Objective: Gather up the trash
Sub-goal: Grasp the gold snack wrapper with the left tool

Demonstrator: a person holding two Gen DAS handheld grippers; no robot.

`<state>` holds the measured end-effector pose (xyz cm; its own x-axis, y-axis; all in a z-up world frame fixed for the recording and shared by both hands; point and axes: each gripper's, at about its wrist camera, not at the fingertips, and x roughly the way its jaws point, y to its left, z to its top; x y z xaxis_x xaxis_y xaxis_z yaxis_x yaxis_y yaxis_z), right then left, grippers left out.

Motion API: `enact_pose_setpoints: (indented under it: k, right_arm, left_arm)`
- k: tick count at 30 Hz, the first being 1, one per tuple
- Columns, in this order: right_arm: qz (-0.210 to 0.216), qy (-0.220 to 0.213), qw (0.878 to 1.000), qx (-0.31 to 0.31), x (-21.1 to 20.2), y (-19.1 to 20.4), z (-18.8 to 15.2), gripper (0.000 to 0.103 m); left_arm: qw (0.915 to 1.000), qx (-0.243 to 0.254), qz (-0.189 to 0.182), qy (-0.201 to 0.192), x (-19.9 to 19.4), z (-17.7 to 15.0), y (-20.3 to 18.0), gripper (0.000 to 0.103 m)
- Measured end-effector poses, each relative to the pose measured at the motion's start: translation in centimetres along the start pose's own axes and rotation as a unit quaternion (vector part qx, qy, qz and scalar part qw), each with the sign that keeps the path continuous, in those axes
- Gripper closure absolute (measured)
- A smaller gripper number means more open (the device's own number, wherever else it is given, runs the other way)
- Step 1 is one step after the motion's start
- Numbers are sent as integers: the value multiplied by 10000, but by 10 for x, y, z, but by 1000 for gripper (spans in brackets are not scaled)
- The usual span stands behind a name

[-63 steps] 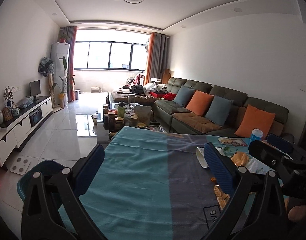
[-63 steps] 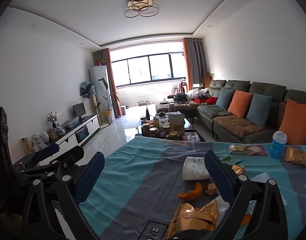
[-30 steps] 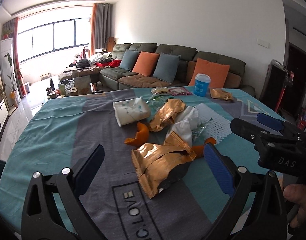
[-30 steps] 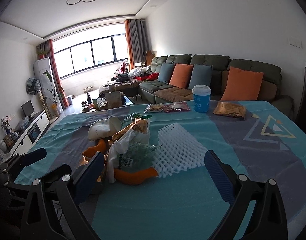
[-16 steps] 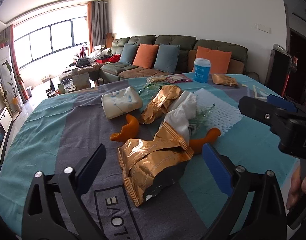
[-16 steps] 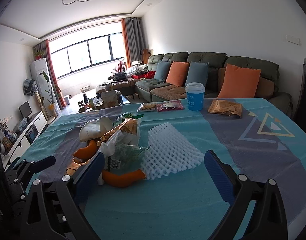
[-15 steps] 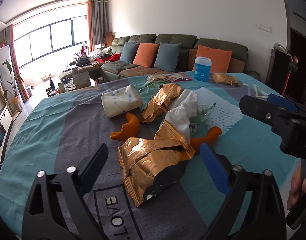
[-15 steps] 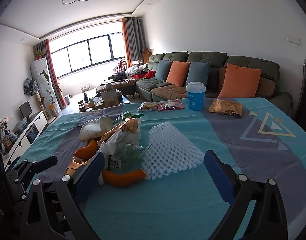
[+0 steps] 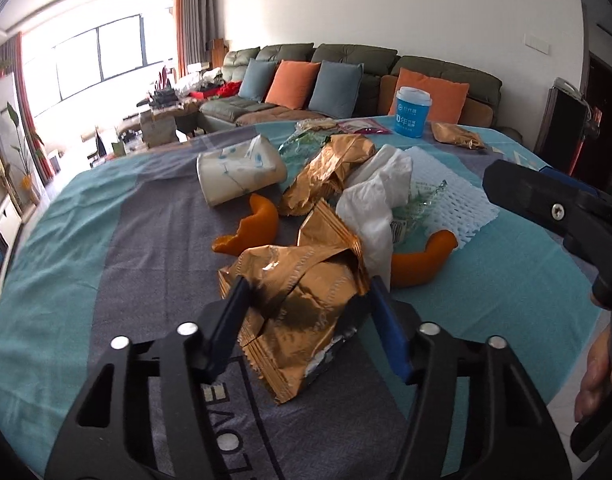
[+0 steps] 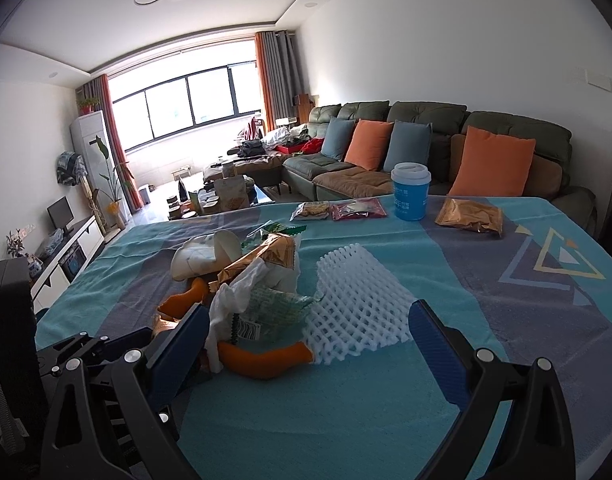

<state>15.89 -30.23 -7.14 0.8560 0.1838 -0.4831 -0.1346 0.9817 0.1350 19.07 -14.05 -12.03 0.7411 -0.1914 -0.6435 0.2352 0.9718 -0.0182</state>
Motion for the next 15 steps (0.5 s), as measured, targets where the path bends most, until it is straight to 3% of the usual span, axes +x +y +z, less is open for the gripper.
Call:
enact_pose_setpoints:
  k: [5,11,12,15]
  right_arm:
    - [153,47,9998,-112,6,11,1,7]
    - [399,81,9987,-303,13,31,2,7]
    - [454,121,9984,-316,16,34,2,8]
    - [550,292,9972,-422,26,41,0,24]
  left_arm:
    - [9994,-321,-133,59,5,1,10,69]
    - [9985,-476,-264,-21,5,-1,16,101]
    - [9983,-504,-286,-34,4,-1,17,102]
    - [9979,-548,-338,-81,2,-3,18,102]
